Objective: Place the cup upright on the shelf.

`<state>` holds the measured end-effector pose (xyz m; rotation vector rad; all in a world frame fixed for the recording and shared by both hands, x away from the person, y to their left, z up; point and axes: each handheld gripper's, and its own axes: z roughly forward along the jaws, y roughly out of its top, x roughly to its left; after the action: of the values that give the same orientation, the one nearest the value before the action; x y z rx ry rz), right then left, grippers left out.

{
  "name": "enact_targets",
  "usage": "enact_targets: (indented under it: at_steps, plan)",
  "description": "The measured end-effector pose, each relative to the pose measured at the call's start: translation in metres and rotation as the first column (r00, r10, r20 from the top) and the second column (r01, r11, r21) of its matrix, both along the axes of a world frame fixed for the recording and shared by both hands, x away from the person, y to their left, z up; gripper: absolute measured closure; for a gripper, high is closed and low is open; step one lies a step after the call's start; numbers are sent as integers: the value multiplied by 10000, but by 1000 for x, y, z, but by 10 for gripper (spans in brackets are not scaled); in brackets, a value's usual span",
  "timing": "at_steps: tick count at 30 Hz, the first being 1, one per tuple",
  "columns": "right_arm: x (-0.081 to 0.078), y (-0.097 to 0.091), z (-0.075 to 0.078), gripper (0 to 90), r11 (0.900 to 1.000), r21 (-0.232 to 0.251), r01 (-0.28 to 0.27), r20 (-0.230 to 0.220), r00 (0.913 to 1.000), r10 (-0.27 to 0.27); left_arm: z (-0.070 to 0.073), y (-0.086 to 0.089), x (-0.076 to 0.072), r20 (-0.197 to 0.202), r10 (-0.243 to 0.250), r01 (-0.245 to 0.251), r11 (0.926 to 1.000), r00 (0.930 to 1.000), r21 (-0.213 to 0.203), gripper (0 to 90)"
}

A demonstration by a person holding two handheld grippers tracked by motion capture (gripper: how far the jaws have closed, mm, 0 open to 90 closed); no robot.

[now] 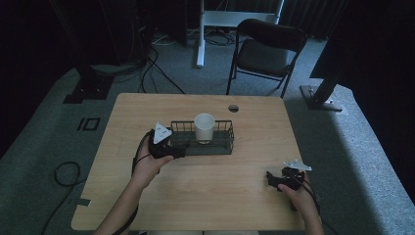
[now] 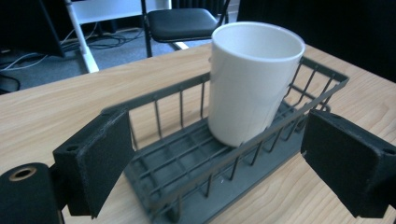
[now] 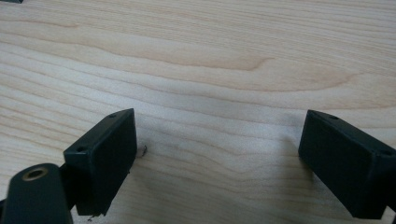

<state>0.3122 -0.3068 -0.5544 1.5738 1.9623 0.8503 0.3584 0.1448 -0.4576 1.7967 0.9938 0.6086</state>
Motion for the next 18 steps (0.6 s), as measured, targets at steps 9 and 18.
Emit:
enact_targets:
  at_steps: [9,18]
  plan:
    - [0,0,0,109,10000,-2,-3,2,10000,3,-9,21,-11,-127,329,-333,9990,9994,-301,97]
    - [0,0,0,109,10000,-2,0,0,10000,0,-24,39,-24,-343,610,-625,9970,9976,-459,97]
